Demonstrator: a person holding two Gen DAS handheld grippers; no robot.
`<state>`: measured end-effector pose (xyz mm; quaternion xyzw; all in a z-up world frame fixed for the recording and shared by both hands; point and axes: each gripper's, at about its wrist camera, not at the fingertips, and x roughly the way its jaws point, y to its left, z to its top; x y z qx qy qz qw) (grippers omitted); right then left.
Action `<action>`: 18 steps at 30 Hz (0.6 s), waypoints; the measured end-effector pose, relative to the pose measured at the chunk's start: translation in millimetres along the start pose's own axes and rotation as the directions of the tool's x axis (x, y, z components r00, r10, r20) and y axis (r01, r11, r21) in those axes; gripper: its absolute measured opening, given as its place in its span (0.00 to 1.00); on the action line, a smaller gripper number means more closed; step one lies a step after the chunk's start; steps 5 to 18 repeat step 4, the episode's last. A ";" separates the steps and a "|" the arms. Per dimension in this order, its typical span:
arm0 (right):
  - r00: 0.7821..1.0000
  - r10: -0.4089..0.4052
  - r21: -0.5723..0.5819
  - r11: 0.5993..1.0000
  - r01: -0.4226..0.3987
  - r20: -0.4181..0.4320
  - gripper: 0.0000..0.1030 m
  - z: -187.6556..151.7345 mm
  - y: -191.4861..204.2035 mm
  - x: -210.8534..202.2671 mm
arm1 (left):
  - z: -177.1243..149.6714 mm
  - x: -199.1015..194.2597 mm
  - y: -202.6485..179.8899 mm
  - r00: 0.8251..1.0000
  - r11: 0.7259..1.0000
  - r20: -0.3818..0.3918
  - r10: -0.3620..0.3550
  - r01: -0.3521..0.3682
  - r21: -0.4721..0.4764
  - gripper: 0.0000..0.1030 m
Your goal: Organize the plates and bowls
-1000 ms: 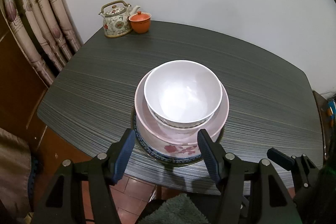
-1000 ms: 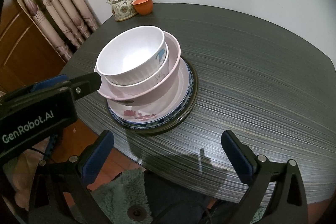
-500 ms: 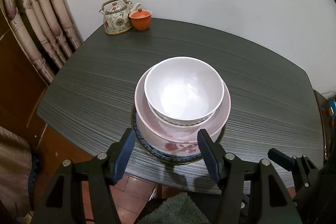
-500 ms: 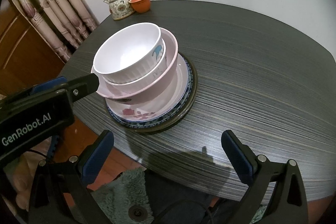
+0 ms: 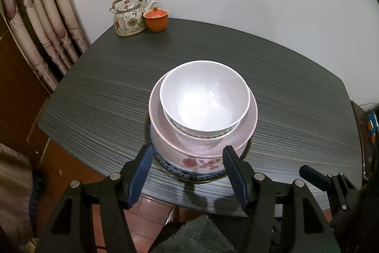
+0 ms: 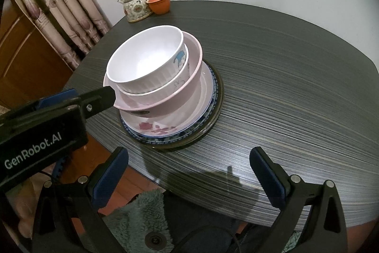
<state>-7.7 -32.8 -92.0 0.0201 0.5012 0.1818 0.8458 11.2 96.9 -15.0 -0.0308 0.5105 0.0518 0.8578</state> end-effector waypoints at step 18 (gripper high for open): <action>1.000 -0.002 -0.003 1.000 0.002 -0.001 0.98 0.5 1.1 -0.2 | 0.4 0.7 -0.5 1.000 1.000 -0.003 -0.002 0.002 0.003 0.61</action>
